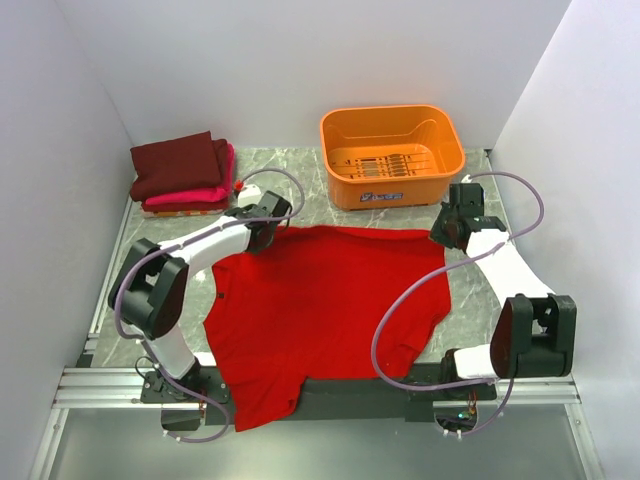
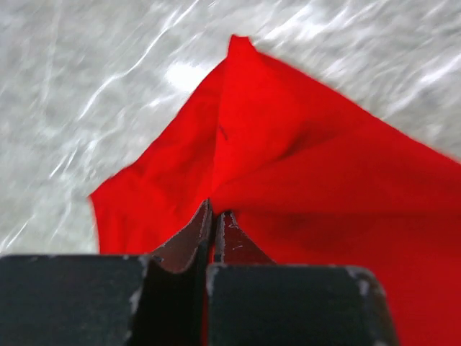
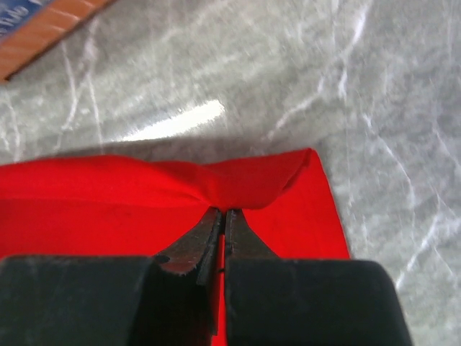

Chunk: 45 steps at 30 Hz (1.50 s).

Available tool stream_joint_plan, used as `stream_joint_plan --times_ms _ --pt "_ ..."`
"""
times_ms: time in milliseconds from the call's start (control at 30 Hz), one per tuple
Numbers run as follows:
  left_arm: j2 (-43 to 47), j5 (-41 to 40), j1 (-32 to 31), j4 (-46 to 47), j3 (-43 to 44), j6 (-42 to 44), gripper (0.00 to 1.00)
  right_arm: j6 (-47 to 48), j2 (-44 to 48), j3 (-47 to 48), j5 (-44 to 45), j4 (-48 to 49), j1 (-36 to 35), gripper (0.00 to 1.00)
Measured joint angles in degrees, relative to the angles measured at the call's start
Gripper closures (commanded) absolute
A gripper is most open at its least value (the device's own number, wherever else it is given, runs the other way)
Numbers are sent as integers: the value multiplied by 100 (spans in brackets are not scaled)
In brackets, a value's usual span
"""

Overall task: Fold and stack the t-shirts
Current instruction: Fold the tshirt

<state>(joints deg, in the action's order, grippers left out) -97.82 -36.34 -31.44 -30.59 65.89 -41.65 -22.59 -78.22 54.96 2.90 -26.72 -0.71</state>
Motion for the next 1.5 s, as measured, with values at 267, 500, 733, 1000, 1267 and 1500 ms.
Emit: stream_joint_plan --times_ms 267,500,733,1000,1267,1500 --pt "389 -352 -468 -1196 -4 -883 99 0 205 -94 229 -435 2 100" --pt "933 -396 -590 -2155 -17 -1464 99 0 275 -109 372 -590 2 100" --pt "1279 -133 -988 -2402 -308 -1711 99 0 271 -109 404 -660 0 100" --pt "1285 435 -1222 -2385 -909 -1950 91 -103 264 -337 481 -721 0 98" --pt "1821 1368 -1606 -2269 -1528 -1875 14 -531 225 -1132 575 -870 2 42" --pt "2938 1762 -1679 -1895 -1412 -1438 0 -645 951 -1139 640 -1130 2 22"
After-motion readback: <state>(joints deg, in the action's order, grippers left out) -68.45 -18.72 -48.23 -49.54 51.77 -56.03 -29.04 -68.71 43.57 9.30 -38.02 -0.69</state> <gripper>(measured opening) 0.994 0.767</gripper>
